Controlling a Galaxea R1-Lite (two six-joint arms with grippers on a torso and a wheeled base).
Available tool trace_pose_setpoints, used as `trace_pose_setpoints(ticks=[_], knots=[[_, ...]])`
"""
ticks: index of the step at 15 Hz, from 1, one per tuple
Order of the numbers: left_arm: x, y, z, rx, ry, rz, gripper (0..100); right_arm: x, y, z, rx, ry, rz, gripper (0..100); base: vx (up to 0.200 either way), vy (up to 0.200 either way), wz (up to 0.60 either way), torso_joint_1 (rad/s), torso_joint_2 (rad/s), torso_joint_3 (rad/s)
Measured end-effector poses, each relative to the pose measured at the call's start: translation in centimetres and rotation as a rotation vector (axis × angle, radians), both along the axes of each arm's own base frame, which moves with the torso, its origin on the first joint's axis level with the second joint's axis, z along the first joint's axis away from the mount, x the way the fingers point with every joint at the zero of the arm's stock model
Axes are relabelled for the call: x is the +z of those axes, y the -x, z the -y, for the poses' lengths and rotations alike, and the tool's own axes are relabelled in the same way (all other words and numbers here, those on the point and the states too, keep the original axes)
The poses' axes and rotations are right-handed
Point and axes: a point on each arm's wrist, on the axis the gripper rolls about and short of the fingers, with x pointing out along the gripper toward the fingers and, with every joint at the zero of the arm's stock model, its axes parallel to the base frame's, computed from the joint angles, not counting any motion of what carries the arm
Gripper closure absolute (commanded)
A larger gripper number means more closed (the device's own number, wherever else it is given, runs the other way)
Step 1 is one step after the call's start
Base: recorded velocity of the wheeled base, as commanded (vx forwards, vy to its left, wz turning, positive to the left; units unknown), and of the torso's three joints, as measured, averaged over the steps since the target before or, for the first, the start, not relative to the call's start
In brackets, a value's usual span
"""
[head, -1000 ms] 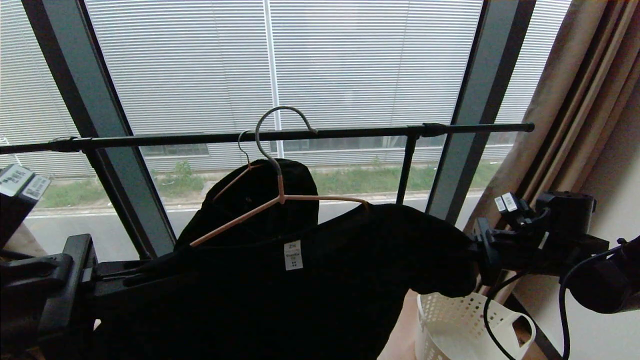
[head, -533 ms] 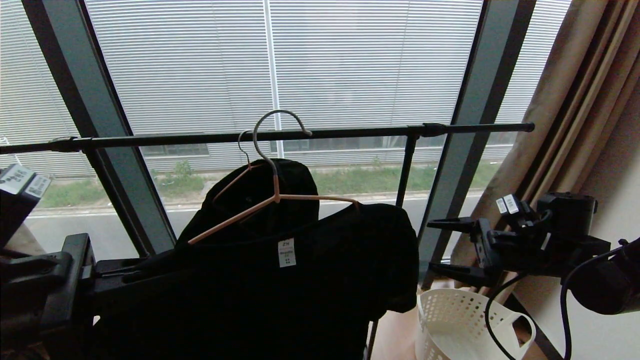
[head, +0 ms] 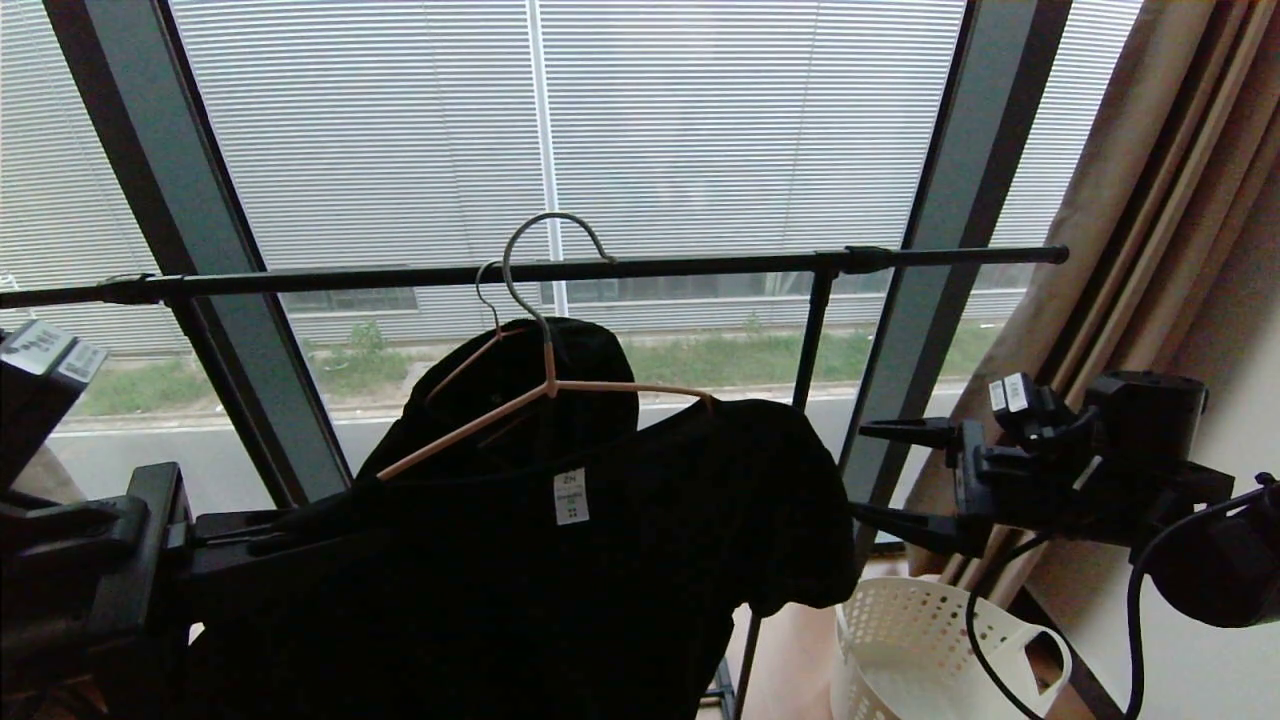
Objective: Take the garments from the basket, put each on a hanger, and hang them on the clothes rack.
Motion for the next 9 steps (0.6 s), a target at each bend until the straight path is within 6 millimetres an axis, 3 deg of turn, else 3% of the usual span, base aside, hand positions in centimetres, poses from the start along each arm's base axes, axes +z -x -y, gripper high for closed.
trace_pose_setpoints(ticks=[5, 9], knots=[[-0.2, -0.3, 0.1, 0.056, -0.022, -0.008, 100, 2.6, 0.9, -1.7, -0.134, 0.010, 0.021, 0, 0.000, 0.000, 0.00, 0.000, 0.00, 0.000], [-0.6, -0.5, 0.2, 0.076, -0.036, -0.023, 100, 3.6, 1.5, -2.5, -0.138, 0.009, 0.049, 0, 0.000, 0.000, 0.00, 0.000, 0.00, 0.000]])
